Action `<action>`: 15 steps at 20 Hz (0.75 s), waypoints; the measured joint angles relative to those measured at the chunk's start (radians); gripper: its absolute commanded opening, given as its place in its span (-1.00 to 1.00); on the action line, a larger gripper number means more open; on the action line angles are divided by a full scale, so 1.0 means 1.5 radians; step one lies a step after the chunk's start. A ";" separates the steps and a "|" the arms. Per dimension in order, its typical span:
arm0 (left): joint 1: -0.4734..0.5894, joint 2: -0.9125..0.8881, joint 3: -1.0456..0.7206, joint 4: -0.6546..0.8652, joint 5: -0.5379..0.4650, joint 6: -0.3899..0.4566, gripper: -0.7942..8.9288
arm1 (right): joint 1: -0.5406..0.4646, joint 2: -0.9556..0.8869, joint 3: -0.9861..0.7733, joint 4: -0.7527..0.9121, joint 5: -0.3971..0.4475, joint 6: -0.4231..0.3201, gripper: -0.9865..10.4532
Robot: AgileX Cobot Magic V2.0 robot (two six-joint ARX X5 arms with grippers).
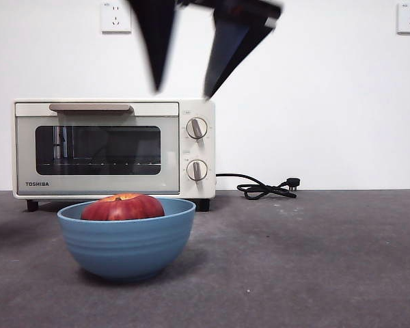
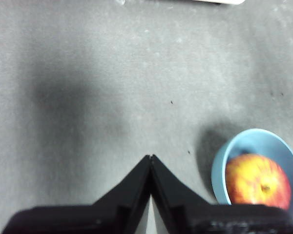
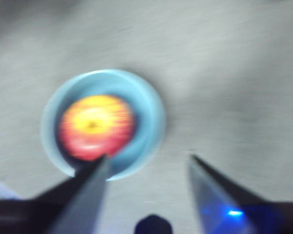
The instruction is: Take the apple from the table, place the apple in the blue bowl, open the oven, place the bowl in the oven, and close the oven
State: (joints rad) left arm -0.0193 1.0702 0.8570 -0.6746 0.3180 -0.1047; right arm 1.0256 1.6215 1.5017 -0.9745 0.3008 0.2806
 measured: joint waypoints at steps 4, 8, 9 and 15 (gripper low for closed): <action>0.000 0.088 0.103 0.004 0.027 0.000 -0.85 | -0.008 -0.049 -0.008 -0.027 0.057 0.000 -0.78; 0.000 0.165 0.234 0.010 0.035 0.000 -0.85 | -0.040 -0.126 -0.115 0.011 0.060 0.003 -0.78; 0.000 0.184 0.266 0.011 0.035 0.000 -0.85 | -0.054 -0.145 -0.157 0.021 0.059 0.012 -0.85; 0.000 0.300 0.417 0.013 0.035 -0.001 -0.85 | -0.124 -0.269 -0.387 0.121 -0.031 0.079 -0.85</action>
State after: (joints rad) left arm -0.0193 1.5200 1.4818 -0.6552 0.3702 -0.1059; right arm 0.8398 1.2182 0.9215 -0.7933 0.2539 0.3992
